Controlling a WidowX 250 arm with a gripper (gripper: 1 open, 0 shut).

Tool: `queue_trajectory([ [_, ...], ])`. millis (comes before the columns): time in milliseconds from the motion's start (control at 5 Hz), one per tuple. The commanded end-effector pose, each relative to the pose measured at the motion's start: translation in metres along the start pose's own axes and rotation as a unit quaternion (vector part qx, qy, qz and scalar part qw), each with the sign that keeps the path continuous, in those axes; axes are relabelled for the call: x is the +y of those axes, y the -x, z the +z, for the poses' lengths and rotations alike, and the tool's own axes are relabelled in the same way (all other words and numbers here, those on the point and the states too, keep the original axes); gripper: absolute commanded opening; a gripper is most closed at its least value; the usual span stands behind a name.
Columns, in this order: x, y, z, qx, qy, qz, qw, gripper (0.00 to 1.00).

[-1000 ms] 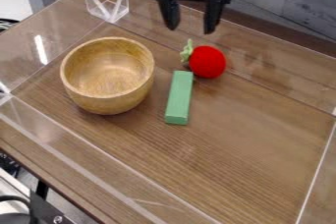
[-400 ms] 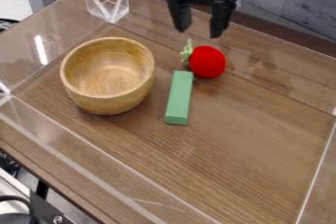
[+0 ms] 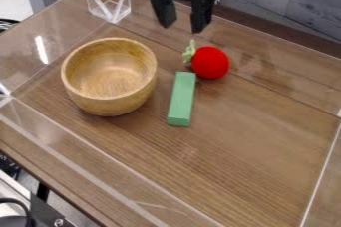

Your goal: Move the red fruit to the left

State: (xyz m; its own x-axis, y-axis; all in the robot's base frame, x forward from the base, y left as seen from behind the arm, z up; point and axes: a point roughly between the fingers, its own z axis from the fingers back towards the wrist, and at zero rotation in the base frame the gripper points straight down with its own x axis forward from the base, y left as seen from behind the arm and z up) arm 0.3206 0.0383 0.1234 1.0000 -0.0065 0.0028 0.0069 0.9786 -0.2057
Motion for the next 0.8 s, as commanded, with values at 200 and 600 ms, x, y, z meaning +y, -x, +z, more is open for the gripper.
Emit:
queue_trajectory([
  [200,-0.016,0.001,0.009,-0.016,0.002,-0.051,0.9986,1.0],
  [600,-0.066,0.014,-0.014,0.013,0.001,-0.145,0.9894,1.0],
])
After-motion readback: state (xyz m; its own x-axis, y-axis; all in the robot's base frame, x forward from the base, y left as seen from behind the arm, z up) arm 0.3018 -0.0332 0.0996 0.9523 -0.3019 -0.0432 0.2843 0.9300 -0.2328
